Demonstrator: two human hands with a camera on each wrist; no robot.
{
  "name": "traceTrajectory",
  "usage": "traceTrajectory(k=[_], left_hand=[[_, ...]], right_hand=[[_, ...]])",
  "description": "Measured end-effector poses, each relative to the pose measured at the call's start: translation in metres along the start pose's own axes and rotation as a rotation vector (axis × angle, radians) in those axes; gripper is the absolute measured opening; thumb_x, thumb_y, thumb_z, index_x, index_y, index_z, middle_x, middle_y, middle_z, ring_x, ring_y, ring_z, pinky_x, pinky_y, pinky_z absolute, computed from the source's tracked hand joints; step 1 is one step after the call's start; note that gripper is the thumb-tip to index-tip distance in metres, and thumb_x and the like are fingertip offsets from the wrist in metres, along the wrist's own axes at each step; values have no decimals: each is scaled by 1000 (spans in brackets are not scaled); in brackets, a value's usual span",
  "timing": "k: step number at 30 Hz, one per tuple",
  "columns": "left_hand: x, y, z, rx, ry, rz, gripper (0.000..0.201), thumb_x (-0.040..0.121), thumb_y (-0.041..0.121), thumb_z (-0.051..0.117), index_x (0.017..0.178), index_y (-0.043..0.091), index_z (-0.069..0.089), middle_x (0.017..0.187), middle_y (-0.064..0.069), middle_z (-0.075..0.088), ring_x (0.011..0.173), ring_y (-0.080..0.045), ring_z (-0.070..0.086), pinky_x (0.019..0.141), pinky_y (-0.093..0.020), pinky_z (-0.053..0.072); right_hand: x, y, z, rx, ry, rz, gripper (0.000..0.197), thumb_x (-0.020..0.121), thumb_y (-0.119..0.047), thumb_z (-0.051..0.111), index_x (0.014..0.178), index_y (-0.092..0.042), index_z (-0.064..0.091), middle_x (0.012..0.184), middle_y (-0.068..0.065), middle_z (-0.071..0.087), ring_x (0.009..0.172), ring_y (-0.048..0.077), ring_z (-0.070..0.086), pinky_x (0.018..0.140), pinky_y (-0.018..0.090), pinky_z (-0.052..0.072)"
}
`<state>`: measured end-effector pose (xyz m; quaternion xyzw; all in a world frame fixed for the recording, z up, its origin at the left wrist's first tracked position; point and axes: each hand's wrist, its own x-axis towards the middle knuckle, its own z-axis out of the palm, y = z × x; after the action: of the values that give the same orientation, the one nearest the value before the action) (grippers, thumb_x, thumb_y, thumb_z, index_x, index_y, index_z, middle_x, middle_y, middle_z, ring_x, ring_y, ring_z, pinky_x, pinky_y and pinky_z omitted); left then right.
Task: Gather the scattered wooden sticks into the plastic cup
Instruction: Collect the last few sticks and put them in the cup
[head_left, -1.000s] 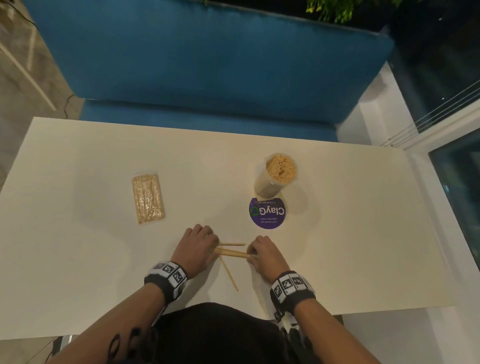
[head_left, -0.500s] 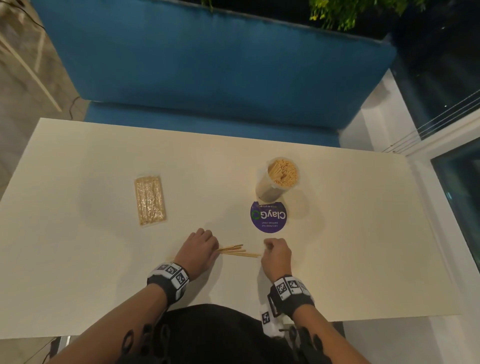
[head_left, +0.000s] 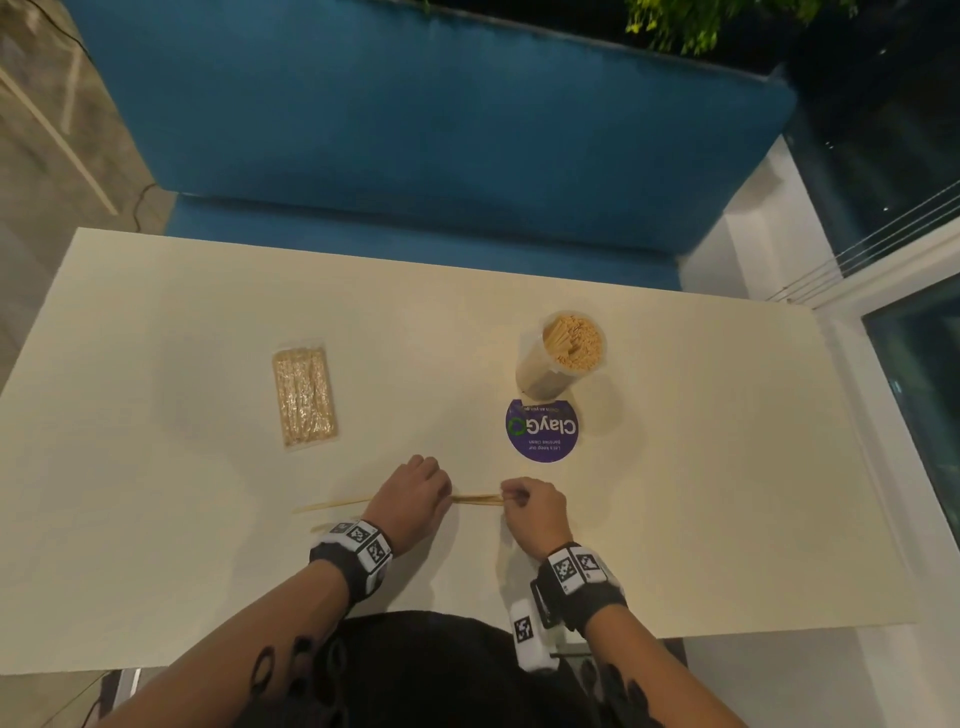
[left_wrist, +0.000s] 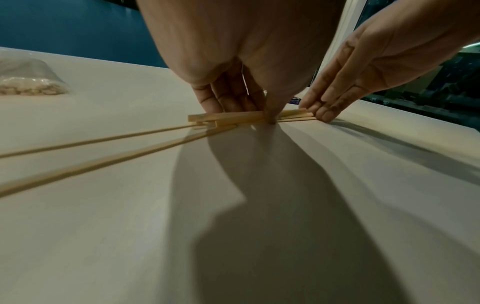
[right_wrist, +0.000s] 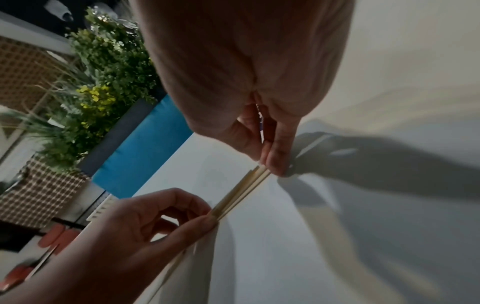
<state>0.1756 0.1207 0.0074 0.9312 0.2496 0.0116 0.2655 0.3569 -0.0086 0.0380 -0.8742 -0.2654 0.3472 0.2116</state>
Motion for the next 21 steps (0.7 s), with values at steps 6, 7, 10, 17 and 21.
traceTrajectory(k=[6, 7, 10, 17, 21], left_hand=[[-29, -14, -34, -18, 101, -84, 36, 83, 42, 71, 110, 21, 62, 106, 3, 57, 92, -19, 52, 77, -35, 47], [-38, -21, -41, 2, 109, -109, 41, 81, 45, 71, 112, 21, 60, 107, 4, 56, 93, -19, 51, 78, -36, 46], [-67, -50, -53, 66, 70, -178, 48, 76, 51, 75, 110, 21, 59, 106, 3, 55, 93, -20, 50, 79, -37, 48], [-92, -74, -43, -3, 99, -195, 9, 91, 25, 67, 88, 17, 64, 88, 2, 59, 80, -21, 52, 69, -38, 53], [-91, -67, -39, 60, 37, -204, 21, 81, 5, 79, 84, 14, 60, 83, -3, 56, 73, -22, 53, 57, -34, 52]], right_hand=[[12, -21, -3, -146, -40, -229, 39, 89, -9, 71, 126, -16, 65, 120, 1, 59, 110, 17, 55, 101, 32, 49], [12, -25, -1, -225, -79, -326, 42, 87, -16, 74, 128, -18, 64, 121, 0, 58, 113, 18, 51, 102, 33, 46], [12, -38, 14, -447, -198, -559, 49, 83, -30, 80, 128, -23, 63, 123, -3, 55, 113, 17, 44, 97, 31, 39], [9, -43, 40, -517, -176, -711, 4, 91, -10, 73, 92, -10, 69, 98, 4, 60, 94, 23, 54, 78, 38, 54], [7, -44, 34, -637, -143, -635, 3, 93, -5, 67, 96, -5, 66, 99, 11, 60, 93, 28, 55, 78, 37, 53]])
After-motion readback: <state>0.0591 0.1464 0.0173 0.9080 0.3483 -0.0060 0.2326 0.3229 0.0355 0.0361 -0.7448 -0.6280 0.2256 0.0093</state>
